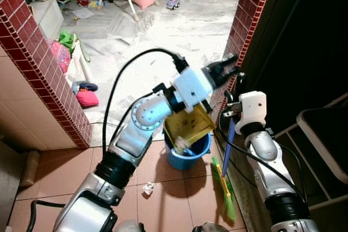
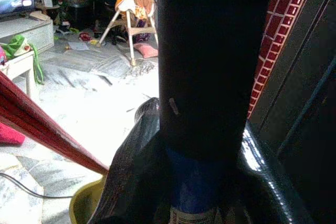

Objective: Sweep floor

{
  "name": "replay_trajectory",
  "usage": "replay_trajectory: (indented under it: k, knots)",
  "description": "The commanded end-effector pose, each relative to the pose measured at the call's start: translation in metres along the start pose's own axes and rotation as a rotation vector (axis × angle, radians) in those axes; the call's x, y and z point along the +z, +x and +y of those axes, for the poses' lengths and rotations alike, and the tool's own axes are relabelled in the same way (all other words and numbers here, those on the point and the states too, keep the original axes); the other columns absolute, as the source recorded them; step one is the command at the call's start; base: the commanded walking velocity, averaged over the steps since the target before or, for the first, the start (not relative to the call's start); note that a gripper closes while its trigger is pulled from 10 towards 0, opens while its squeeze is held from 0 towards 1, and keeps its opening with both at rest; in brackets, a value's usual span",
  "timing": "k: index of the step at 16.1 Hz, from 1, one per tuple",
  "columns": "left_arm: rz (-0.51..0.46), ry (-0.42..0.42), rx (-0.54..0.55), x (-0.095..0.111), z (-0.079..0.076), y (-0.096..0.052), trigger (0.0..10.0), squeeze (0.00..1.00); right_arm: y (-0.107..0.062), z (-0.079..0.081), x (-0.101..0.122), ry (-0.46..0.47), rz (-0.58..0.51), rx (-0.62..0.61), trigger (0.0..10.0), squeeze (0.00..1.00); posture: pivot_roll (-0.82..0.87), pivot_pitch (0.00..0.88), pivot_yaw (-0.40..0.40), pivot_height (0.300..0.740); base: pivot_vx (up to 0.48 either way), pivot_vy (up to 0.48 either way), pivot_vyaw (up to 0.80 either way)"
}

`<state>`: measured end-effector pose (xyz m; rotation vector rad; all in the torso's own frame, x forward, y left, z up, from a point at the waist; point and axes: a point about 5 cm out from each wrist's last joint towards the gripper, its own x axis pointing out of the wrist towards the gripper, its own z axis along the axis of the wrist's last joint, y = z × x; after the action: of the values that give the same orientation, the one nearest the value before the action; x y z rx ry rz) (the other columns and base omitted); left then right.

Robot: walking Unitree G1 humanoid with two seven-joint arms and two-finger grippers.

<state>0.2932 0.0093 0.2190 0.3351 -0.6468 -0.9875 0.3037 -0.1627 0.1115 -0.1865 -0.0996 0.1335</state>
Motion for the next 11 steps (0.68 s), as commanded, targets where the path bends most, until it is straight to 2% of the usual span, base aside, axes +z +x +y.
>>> replay_trajectory:
  k: [1,3,6,7,9,11]
  knots:
    - [-0.022,0.041,0.031,0.006,0.007,0.002,10.0,0.00,0.006,-0.002,0.013,-0.019,-0.066,-0.005,10.0,0.00,-0.05,0.000,0.000,0.740,0.000,0.000,0.00]
    - [-0.035,0.073,0.071,0.009,0.016,0.003,10.0,0.00,0.007,-0.002,0.013,-0.020,-0.068,-0.006,10.0,0.00,-0.05,0.000,0.000,0.740,0.000,0.000,0.00]
    - [-0.078,0.123,0.292,0.029,0.066,0.000,10.0,0.00,0.008,-0.003,0.014,-0.022,-0.075,-0.009,10.0,0.00,-0.05,0.000,-0.003,0.740,0.000,0.000,0.00]
    - [-0.084,0.121,0.323,0.031,0.073,-0.001,10.0,0.00,0.008,-0.003,0.014,-0.022,-0.075,-0.010,10.0,0.00,-0.05,0.000,-0.003,0.740,0.000,0.000,0.00]
    - [-0.117,0.080,0.489,0.047,0.108,-0.010,10.0,0.00,0.008,-0.003,0.014,-0.022,-0.077,-0.009,10.0,0.00,-0.04,0.000,-0.012,0.740,0.000,0.000,0.00]
    - [-0.126,0.056,0.573,0.054,0.126,-0.019,10.0,0.00,0.010,-0.003,0.015,-0.024,-0.079,-0.008,10.0,0.00,-0.03,0.000,-0.021,0.740,0.000,0.000,0.00]
